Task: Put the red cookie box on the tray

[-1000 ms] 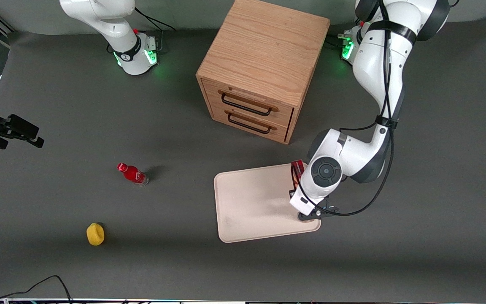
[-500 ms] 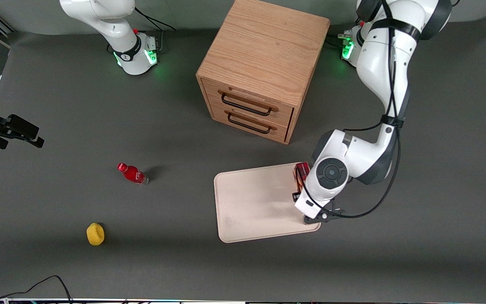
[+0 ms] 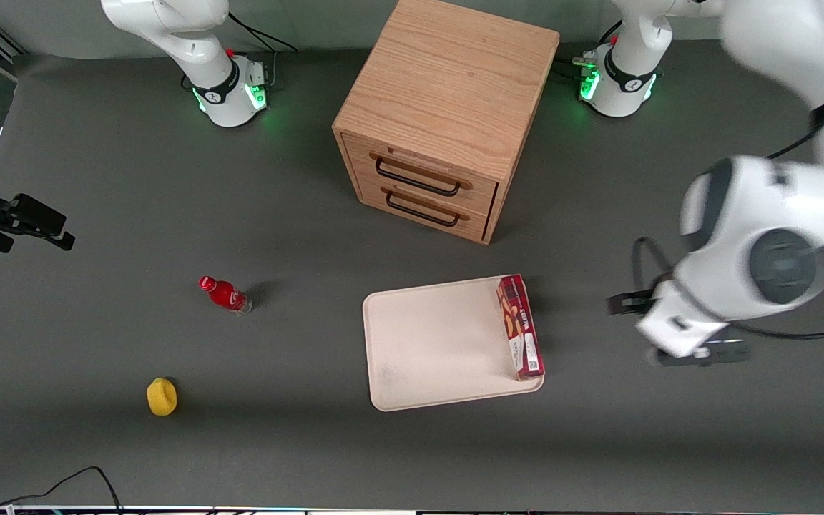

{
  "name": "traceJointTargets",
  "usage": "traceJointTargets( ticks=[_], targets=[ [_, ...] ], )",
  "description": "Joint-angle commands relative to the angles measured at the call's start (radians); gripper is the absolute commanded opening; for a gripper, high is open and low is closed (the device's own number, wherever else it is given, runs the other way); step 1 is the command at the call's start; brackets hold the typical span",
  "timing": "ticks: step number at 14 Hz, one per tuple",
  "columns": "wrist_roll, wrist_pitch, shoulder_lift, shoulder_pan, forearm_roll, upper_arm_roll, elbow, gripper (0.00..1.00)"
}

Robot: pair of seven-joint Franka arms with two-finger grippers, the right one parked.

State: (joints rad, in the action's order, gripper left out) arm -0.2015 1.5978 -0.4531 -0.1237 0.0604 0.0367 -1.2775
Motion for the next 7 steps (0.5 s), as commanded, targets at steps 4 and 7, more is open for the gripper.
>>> traceJointTargets(
  ticks=[4, 7],
  targets=[
    [0.273, 0.001, 0.197, 0.206, -0.016, 0.006, -0.166, 1.00],
    [0.286, 0.008, 0.269, 0.239, -0.020, 0.008, -0.203, 1.00]
  ],
)
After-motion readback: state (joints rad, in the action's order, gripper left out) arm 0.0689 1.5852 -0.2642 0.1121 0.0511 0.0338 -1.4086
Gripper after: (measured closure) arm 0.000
